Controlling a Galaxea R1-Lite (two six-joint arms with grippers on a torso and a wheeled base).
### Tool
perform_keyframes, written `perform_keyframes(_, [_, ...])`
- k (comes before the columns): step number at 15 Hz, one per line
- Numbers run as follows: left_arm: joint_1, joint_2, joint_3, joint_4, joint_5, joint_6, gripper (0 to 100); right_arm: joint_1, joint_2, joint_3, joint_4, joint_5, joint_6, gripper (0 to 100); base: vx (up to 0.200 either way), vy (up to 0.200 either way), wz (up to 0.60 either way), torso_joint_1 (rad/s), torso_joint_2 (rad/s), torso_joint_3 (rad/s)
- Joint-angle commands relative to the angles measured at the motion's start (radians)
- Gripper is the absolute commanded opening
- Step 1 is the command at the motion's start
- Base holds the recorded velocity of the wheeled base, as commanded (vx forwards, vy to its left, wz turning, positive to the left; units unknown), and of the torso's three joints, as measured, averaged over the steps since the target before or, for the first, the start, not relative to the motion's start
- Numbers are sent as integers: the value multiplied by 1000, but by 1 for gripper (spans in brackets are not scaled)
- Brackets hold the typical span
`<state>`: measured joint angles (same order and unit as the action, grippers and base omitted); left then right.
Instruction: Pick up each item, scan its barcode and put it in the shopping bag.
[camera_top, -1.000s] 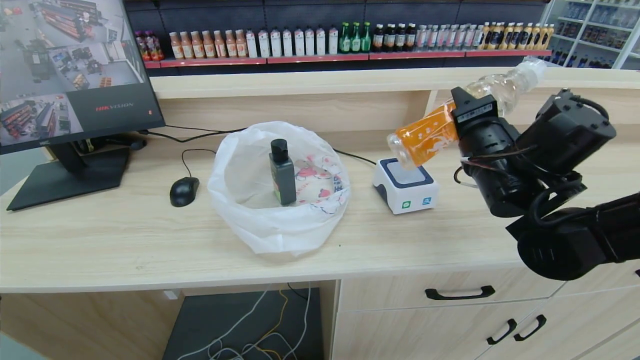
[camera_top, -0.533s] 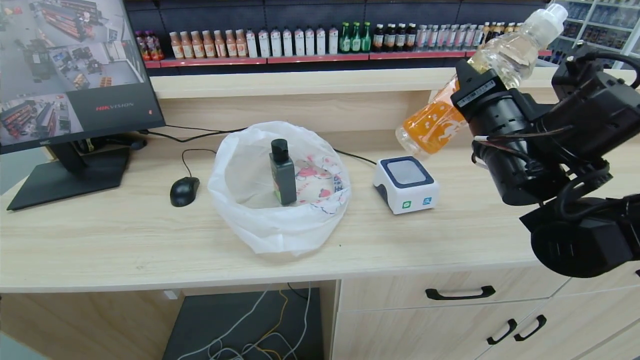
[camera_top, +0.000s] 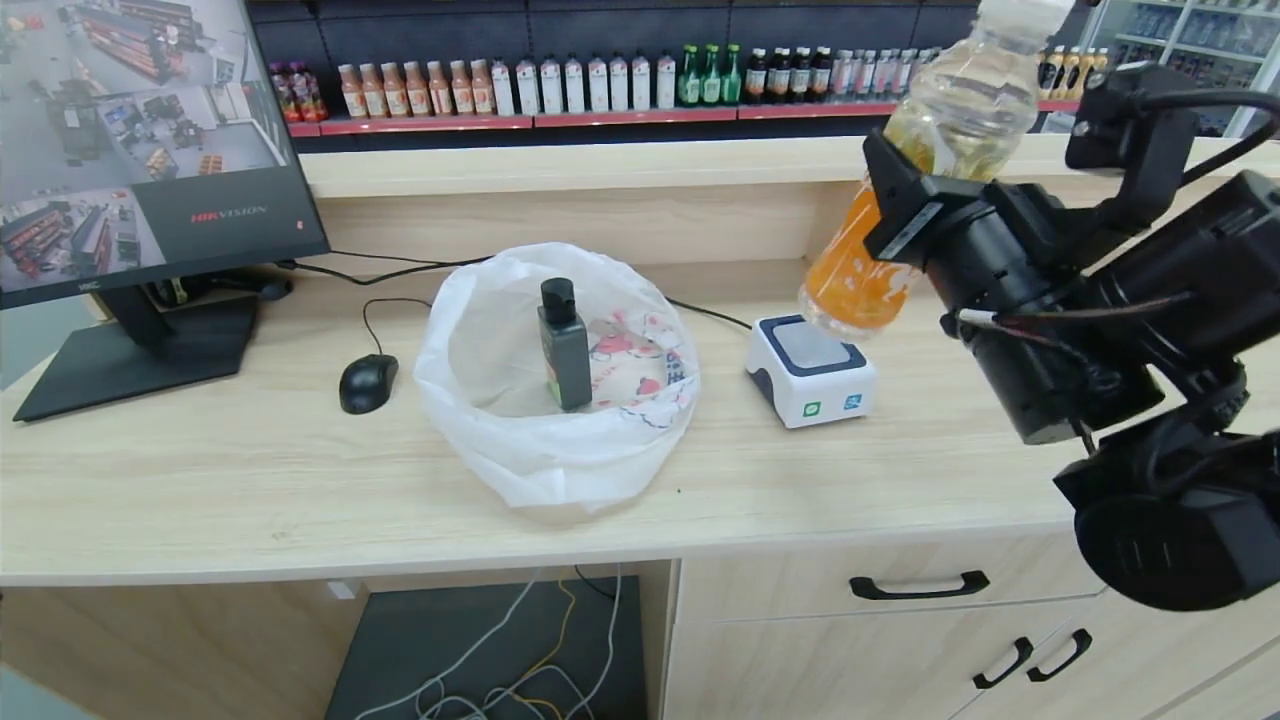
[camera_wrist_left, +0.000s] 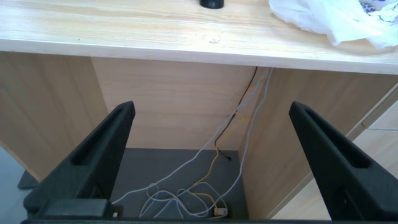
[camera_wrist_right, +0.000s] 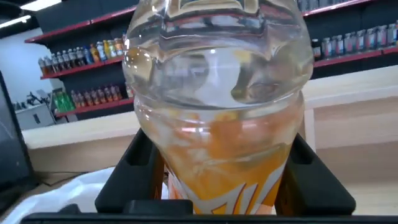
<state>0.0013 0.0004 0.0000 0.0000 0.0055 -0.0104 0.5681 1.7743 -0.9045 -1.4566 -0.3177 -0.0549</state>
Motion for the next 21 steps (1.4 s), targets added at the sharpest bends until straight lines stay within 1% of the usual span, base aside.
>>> perform_keyframes(1, [0, 0, 0, 0, 1, 0, 100, 18, 2, 133, -42, 81, -60, 0, 0, 0, 0, 0, 0, 0])
perform_keyframes(2, [0, 0, 0, 0, 1, 0, 100, 15, 2, 165, -48, 117, -66, 0, 0, 0, 0, 0, 0, 0])
perform_keyframes(3, [0, 0, 0, 0, 1, 0, 100, 9, 2, 182, -54, 129, -74, 0, 0, 0, 0, 0, 0, 0])
perform_keyframes(6, [0, 0, 0, 0, 1, -2, 100, -10, -3, 151, -50, 138, -123, 0, 0, 0, 0, 0, 0, 0])
perform_keyframes(10, [0, 0, 0, 0, 1, 0, 100, -25, 10, 156, -61, 135, -120, 0, 0, 0, 0, 0, 0, 0])
perform_keyframes(16, [0, 0, 0, 0, 1, -2, 100, -42, 37, 148, -61, 137, -69, 0, 0, 200, 0, 6, 2, 2])
perform_keyframes(21, [0, 0, 0, 0, 1, -2, 100, -48, 50, 144, -70, 138, -65, 0, 0, 200, 0, -1, 5, 3])
